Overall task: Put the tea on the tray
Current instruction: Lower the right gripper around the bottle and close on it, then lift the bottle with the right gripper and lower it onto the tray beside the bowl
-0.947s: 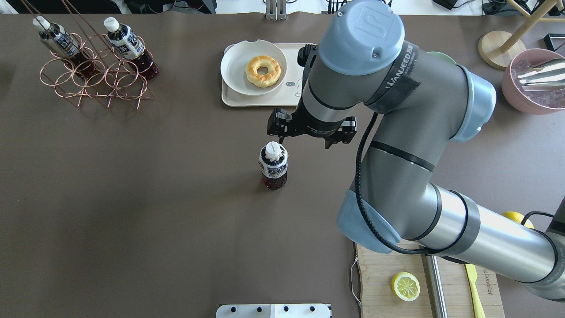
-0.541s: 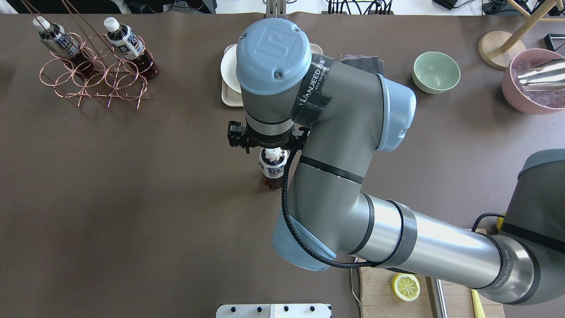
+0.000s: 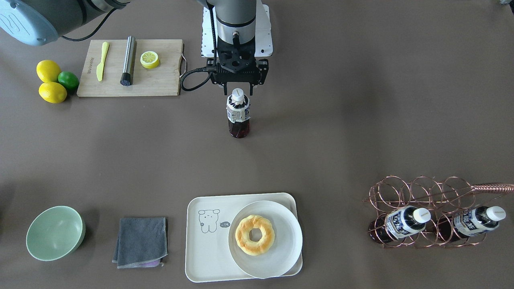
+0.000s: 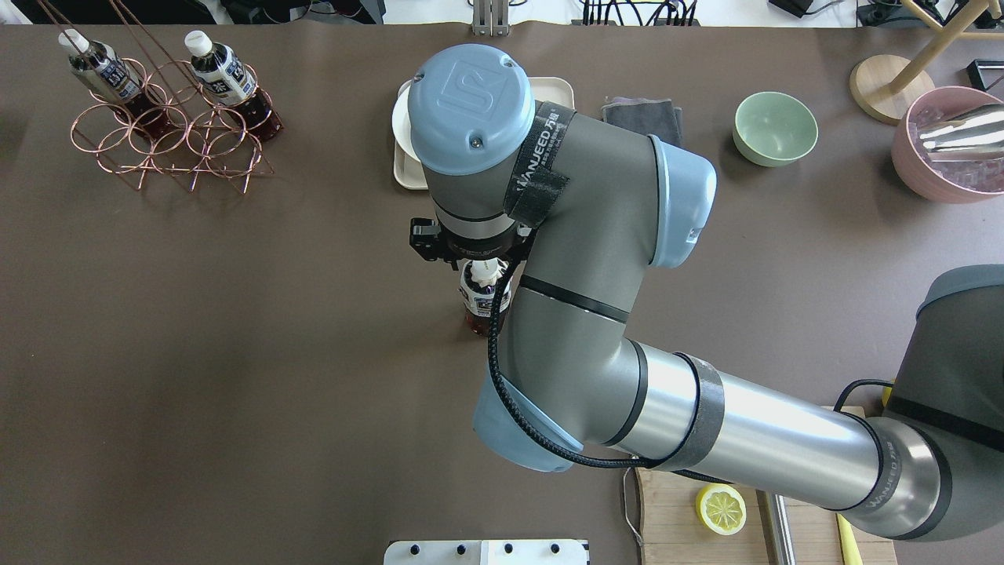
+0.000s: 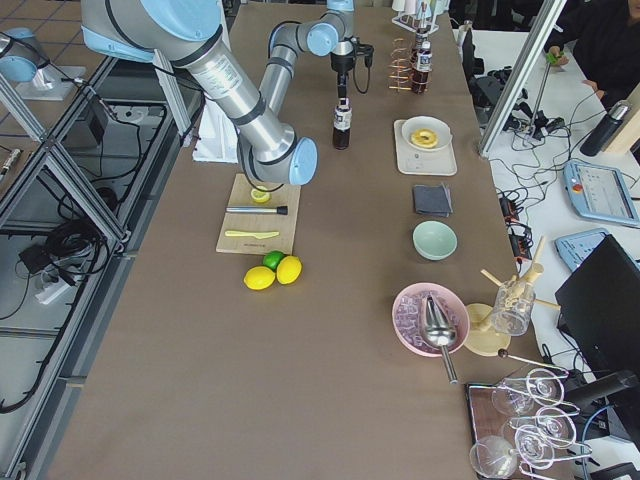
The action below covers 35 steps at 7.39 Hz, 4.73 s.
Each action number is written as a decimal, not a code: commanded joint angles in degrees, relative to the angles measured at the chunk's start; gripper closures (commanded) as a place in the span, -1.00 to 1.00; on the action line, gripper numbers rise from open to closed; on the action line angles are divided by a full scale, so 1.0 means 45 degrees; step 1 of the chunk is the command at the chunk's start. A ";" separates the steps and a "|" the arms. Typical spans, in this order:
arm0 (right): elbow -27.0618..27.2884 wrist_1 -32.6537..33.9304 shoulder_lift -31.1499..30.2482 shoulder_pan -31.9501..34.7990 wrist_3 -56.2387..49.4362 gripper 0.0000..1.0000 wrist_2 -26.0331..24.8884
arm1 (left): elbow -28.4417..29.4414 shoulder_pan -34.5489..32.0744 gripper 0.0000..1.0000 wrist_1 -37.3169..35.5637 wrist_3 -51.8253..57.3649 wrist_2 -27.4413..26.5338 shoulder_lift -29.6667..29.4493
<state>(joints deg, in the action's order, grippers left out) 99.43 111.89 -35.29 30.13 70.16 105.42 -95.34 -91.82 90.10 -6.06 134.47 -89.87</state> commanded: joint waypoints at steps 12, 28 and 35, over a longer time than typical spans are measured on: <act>0.0380 -0.0412 -0.0069 0.0468 -0.0199 1.00 -0.0147 | 0.0035 -0.0043 -0.95 -0.0022 0.0000 -0.0039 -0.0165; -0.8268 -0.6212 0.1709 0.5044 -0.4868 1.00 0.2531 | 0.1519 -0.0024 -0.95 -0.0022 0.0000 -0.0020 -0.1513; -0.8171 -0.6368 0.1709 0.5140 -0.4849 -1.00 0.2394 | 0.1519 -0.0005 -0.95 -0.0061 0.0000 -0.0039 -0.1650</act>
<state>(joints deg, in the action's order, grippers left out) 62.32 83.15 -27.62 53.00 48.25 116.28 -88.45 -91.85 89.80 -6.06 134.30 -97.19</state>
